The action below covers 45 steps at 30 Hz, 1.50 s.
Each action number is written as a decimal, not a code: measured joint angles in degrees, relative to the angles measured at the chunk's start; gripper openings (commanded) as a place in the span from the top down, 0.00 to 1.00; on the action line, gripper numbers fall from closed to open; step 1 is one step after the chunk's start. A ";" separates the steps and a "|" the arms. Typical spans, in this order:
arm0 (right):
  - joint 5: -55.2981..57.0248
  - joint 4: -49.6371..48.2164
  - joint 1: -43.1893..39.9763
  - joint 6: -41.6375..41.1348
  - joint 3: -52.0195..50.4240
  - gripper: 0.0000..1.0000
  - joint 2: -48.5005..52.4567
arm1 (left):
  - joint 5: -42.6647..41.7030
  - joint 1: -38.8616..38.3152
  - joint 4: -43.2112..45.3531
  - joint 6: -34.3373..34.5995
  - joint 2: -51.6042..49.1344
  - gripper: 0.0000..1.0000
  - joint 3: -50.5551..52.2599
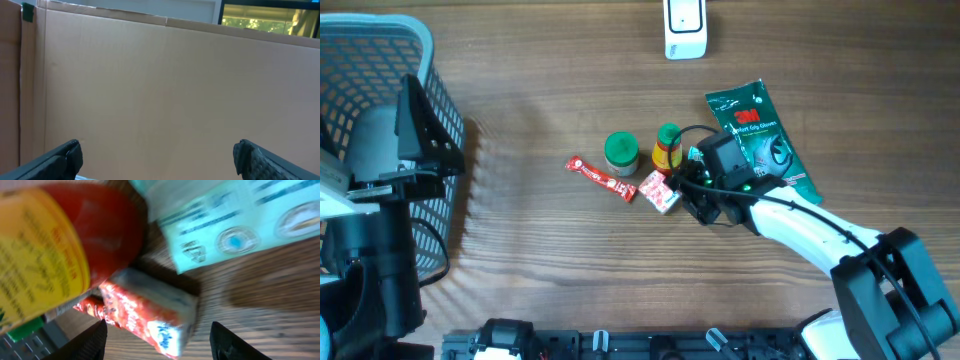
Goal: Scan the item barcode
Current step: 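Reach the right gripper to the red-white box and grasp it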
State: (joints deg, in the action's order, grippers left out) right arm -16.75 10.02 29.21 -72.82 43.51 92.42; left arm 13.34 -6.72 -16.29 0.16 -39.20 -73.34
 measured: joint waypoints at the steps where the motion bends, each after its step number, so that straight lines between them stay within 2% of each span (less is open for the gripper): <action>1: 0.55 -0.31 0.68 0.00 0.00 0.34 0.00 | 0.00 0.00 0.00 0.00 0.00 0.00 0.00; 5: 3.82 -0.26 3.30 -0.98 0.00 0.39 0.00 | 0.00 0.00 0.00 0.00 0.00 0.00 0.00; 9: 6.58 -0.24 4.94 -2.93 0.00 0.53 0.83 | 0.00 0.00 0.02 0.00 0.00 0.00 0.00; 13: 7.96 -1.01 5.75 -6.78 0.37 0.84 4.00 | 0.00 0.00 0.00 0.02 0.11 0.00 0.00; 14: 8.04 -1.64 5.84 -8.28 0.52 0.95 4.79 | 0.00 0.00 0.00 0.02 0.20 0.00 0.00; 26: 5.44 -4.85 5.46 -10.27 1.36 0.96 6.58 | 0.00 0.00 -0.68 0.02 5.09 0.00 0.00; 34: -8.63 -0.55 1.95 -7.69 1.05 0.96 5.77 | 0.00 0.00 -1.09 0.02 5.84 0.00 0.00; 38: -16.68 4.70 -0.50 -7.02 0.37 0.96 1.57 | 0.00 0.00 -1.36 0.02 5.86 0.00 0.00; 45: -28.96 7.15 -2.34 -6.43 0.35 0.96 -10.03 | 0.00 0.00 -1.20 0.02 5.99 0.00 0.96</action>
State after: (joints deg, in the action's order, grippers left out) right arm -45.71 17.17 26.87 -79.24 43.86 82.39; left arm 13.34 -6.72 -17.50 0.19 -33.21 -72.38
